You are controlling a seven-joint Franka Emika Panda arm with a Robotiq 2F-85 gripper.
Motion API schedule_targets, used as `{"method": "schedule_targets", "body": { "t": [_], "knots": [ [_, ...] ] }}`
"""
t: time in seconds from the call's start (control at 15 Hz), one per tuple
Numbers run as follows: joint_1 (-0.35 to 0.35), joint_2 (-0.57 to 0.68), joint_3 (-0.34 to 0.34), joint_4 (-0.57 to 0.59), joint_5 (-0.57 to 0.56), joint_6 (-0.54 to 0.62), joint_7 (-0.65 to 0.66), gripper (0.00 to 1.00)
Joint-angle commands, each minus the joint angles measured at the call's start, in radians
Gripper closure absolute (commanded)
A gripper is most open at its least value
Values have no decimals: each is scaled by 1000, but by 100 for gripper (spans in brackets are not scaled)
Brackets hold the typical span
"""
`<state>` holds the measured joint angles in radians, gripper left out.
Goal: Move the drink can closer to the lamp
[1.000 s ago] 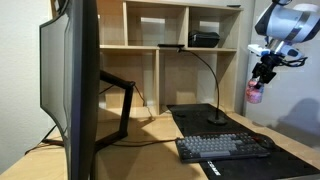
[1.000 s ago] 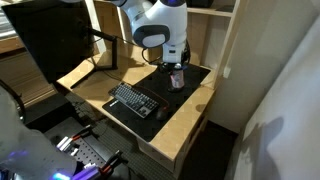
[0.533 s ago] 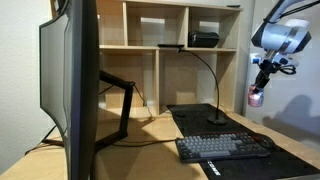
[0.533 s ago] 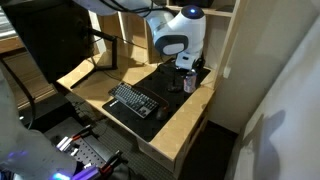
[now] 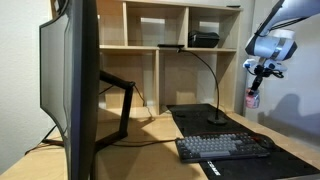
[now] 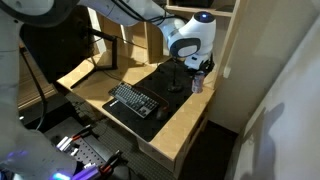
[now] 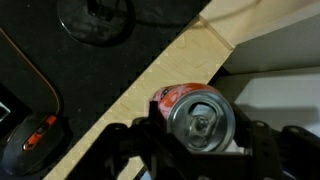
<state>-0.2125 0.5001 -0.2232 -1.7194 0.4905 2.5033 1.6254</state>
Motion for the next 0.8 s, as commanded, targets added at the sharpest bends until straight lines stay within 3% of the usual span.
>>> {"method": "schedule_targets", "body": {
  "t": [0.0,0.4,0.73],
  "knots": [
    [9,125,0,113,-42,-26,141,59],
    [-5,346,29,406,-43,-28,397,59],
    [-15,479,41,550,-78,-19,520,59]
  ]
}}
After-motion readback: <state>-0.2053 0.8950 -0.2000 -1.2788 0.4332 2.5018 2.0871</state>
